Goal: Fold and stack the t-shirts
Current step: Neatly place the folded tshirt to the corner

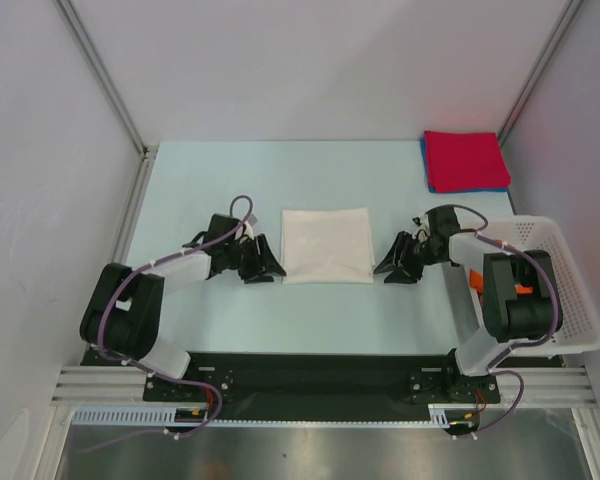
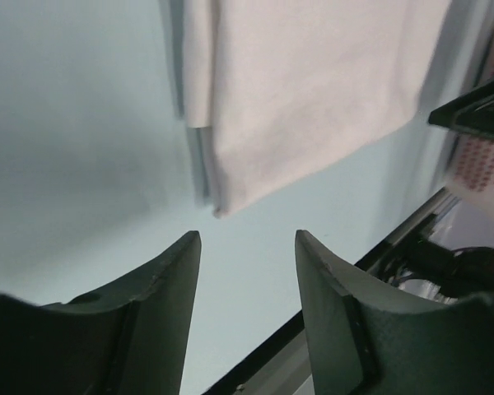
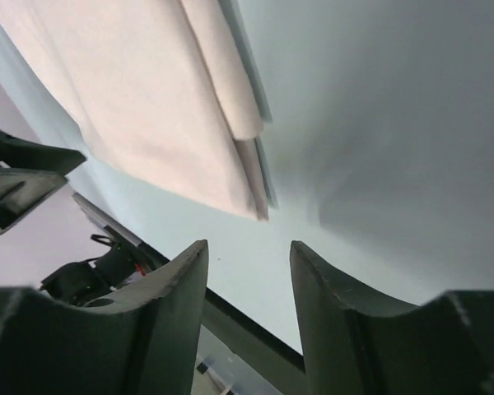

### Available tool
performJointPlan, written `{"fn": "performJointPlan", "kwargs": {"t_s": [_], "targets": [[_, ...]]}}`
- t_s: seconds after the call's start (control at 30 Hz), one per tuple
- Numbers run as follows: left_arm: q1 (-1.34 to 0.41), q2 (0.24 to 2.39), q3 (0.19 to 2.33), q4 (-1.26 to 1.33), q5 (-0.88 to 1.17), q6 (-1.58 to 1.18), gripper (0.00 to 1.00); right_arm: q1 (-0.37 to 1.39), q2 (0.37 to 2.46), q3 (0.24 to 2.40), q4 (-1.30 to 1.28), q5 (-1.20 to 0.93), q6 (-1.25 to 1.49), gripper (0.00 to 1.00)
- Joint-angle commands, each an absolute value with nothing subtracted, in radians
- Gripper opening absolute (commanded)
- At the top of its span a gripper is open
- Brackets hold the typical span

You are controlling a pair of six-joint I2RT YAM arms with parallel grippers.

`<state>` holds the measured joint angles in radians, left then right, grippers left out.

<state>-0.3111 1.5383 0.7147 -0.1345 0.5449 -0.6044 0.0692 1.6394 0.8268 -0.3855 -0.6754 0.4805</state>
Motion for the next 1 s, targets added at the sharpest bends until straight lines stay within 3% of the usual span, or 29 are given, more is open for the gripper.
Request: {"fn": "performJointPlan", "kwargs": {"t_s": [0.0, 0.17, 0.2, 0.3, 0.5, 0.97], "targets": [[-0.314, 1.439, 0.695, -0.086, 0.535, -0.728, 0.56, 0.075, 1.519, 0.828, -0.474, -0.578, 0.492, 0.54], [-0.454, 1.41, 0.601, 0.147, 0.408, -1.185, 0.64, 0.084, 1.442, 0.871, -0.505, -0.493, 0.54, 0.67], [-0.486, 1.413, 0.6, 0.149, 0.369, -1.234, 0.72, 0.086, 1.434, 0.874, -0.505, -0.474, 0.549, 0.68], [-0.61, 1.437, 0.618, 0.164, 0.237, -1.415, 0.81, 0.103, 1.407, 0.874, -0.506, -0.419, 0.586, 0.72], [-0.791, 1.565, 0.837, -0.055, -0.029, -1.548, 0.87, 0.115, 1.365, 0.884, -0.515, -0.33, 0.577, 0.75], [-1.019, 1.893, 0.985, 0.027, -0.222, -2.065, 0.7, 0.086, 1.282, 1.057, -0.64, -0.213, 0.511, 0.77]]}}
